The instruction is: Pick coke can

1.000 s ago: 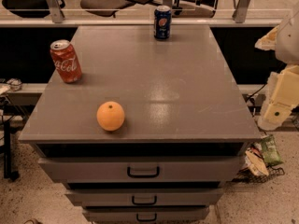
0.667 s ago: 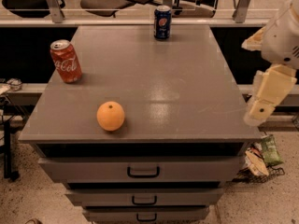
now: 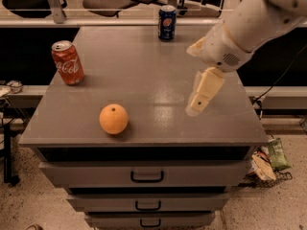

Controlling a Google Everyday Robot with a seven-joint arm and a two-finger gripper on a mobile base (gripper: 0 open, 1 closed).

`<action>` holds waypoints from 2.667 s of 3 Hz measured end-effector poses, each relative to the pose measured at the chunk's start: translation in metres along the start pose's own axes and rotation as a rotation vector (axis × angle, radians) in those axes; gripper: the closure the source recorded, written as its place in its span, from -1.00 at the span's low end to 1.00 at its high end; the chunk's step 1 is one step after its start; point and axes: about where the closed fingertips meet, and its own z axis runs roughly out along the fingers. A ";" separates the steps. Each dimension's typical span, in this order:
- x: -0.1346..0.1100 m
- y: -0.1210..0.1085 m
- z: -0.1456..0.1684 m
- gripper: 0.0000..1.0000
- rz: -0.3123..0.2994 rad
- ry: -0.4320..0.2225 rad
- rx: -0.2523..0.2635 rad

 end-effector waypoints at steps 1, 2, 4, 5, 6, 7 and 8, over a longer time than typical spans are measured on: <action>-0.054 -0.011 0.049 -1.00 -0.054 -0.150 -0.028; -0.054 -0.011 0.049 -1.00 -0.054 -0.150 -0.028; -0.089 -0.059 0.110 -1.00 -0.088 -0.296 0.014; -0.118 -0.086 0.141 -1.00 -0.103 -0.394 0.029; -0.154 -0.104 0.170 -1.00 -0.078 -0.517 0.024; -0.189 -0.108 0.193 -1.00 -0.050 -0.612 0.017; -0.215 -0.111 0.214 -1.00 -0.004 -0.694 0.009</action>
Offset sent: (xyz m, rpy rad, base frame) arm 0.0194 0.0563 -0.0119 0.1088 -0.0126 0.0765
